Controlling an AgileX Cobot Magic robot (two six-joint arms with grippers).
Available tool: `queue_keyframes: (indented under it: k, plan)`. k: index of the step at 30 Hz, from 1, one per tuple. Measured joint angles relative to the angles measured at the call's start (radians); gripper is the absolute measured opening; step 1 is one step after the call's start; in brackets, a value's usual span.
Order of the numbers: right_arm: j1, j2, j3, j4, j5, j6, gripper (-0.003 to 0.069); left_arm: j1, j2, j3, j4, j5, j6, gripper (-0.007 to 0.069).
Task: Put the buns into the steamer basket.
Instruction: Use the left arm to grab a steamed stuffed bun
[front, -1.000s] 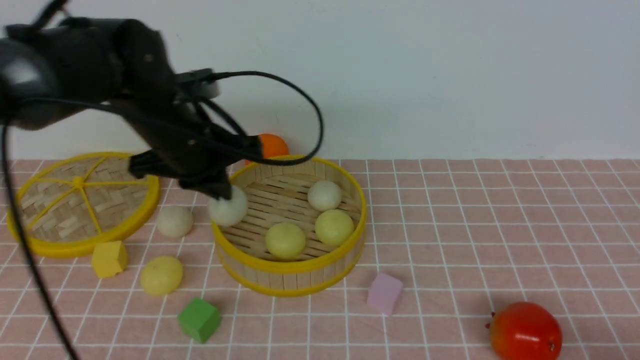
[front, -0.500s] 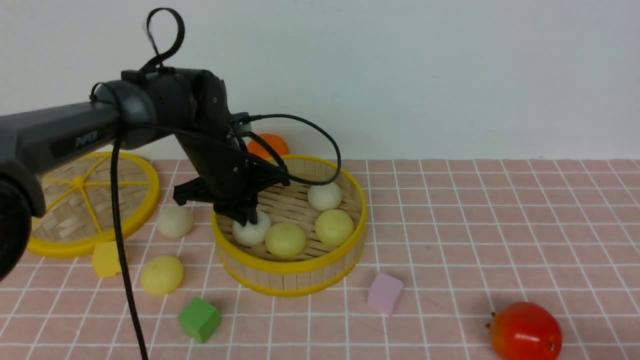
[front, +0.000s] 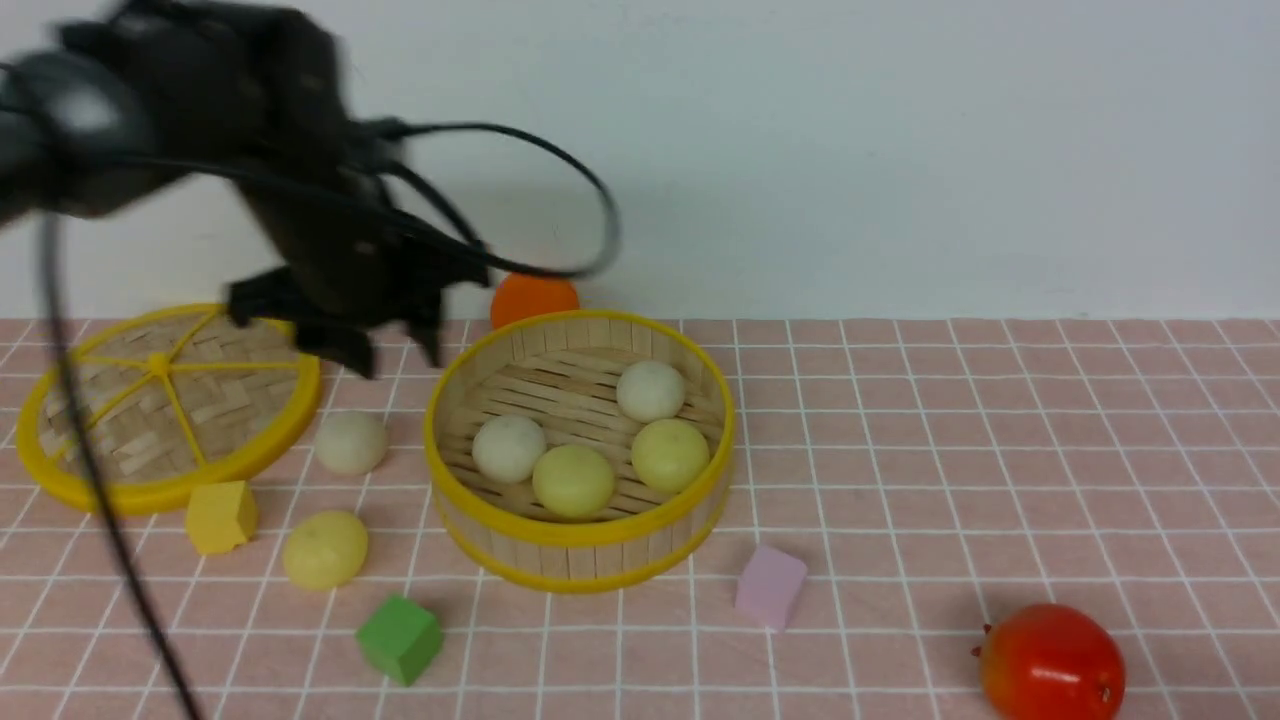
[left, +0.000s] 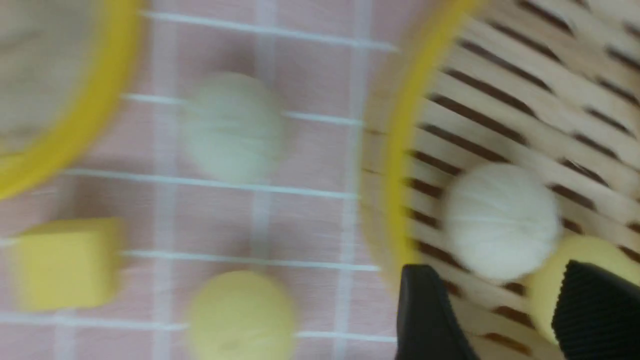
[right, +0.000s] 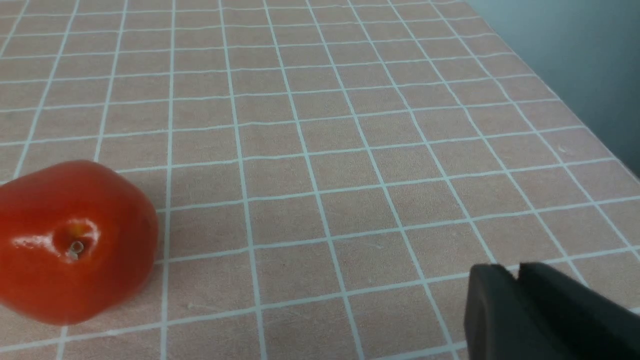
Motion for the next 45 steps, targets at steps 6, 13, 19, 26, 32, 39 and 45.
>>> queue_keyframes:
  k: [6,13,19,26,32,39,45]
  plan:
    - [0.0,0.0,0.0,0.0,0.0,0.0,0.0113,0.155,-0.062,0.217,-0.046,-0.068,0.008,0.0325]
    - [0.0,0.0,0.0,0.0,0.0,0.0,0.012,0.161,-0.059,0.332,-0.081,-0.122,0.065,0.0314]
    - [0.0,0.0,0.0,0.0,0.0,0.0,0.0127,0.161,-0.021,0.332,-0.111,-0.128,0.109,0.0314]
    - [0.0,0.0,0.0,0.0,0.0,0.0,0.0136,0.161,-0.018,0.332,-0.177,-0.129,0.149,0.0314]
    - [0.0,0.0,0.0,0.0,0.0,0.0,0.0144,0.161,-0.012,0.332,-0.234,-0.124,0.177,0.0314]
    - [0.0,0.0,0.0,0.0,0.0,0.0,0.0153,0.161,-0.002,0.331,-0.218,-0.146,0.177,0.0314]
    - [0.0,0.0,0.0,0.0,0.0,0.0,0.0162,0.161,0.019,0.331,-0.179,-0.121,0.177,0.0314]
